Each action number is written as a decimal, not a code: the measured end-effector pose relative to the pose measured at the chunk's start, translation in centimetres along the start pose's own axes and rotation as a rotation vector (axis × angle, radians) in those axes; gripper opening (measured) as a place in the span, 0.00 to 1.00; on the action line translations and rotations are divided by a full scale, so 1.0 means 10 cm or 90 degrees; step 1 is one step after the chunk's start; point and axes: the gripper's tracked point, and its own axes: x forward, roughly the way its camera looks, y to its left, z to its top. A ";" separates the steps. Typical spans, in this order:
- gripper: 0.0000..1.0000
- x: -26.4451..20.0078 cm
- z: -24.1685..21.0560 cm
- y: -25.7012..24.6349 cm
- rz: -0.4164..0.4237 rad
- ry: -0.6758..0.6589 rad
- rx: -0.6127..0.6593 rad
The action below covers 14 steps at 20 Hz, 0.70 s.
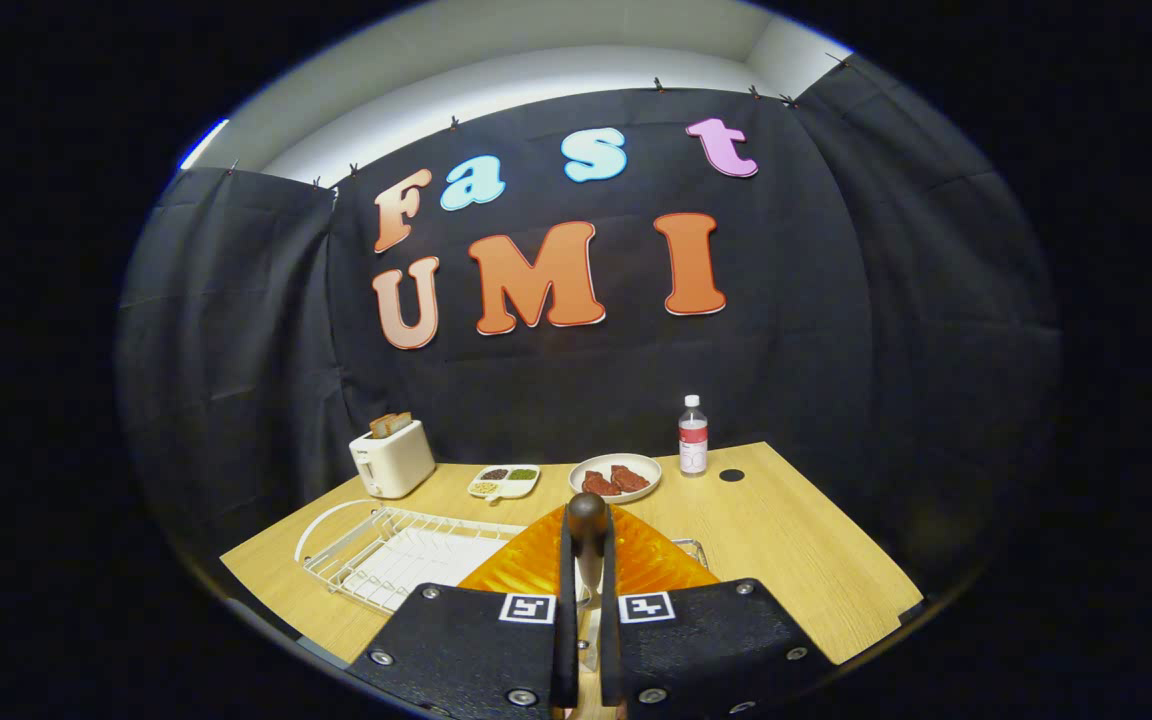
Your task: Take the plate from the dish rack, then take the spoon from the basket and place it into the plate.
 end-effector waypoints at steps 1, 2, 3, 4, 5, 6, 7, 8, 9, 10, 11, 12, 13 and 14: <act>0.09 -0.06 -0.01 0.09 0.015 -0.001 -0.002; 0.09 -0.11 -0.02 0.17 0.029 -0.001 -0.004; 0.09 -0.16 -0.03 0.25 0.043 -0.002 -0.008; 0.09 -0.19 -0.05 0.33 0.054 0.000 -0.009; 0.09 -0.21 -0.10 0.41 0.070 0.005 -0.011; 0.09 -0.24 -0.15 0.49 0.084 0.012 -0.007; 0.09 -0.27 -0.21 0.58 0.100 0.017 -0.006; 0.09 -0.27 -0.30 0.65 0.113 0.026 -0.004; 0.09 -0.27 -0.42 0.72 0.123 0.036 -0.003; 0.09 -0.26 -0.56 0.79 0.133 0.052 -0.004; 0.09 -0.25 -0.71 0.86 0.145 0.069 -0.005; 0.09 -0.23 -0.83 0.95 0.158 0.085 -0.004; 0.09 -0.23 -0.93 1.03 0.174 0.098 -0.004; 0.09 -0.22 -1.00 1.07 0.184 0.105 -0.001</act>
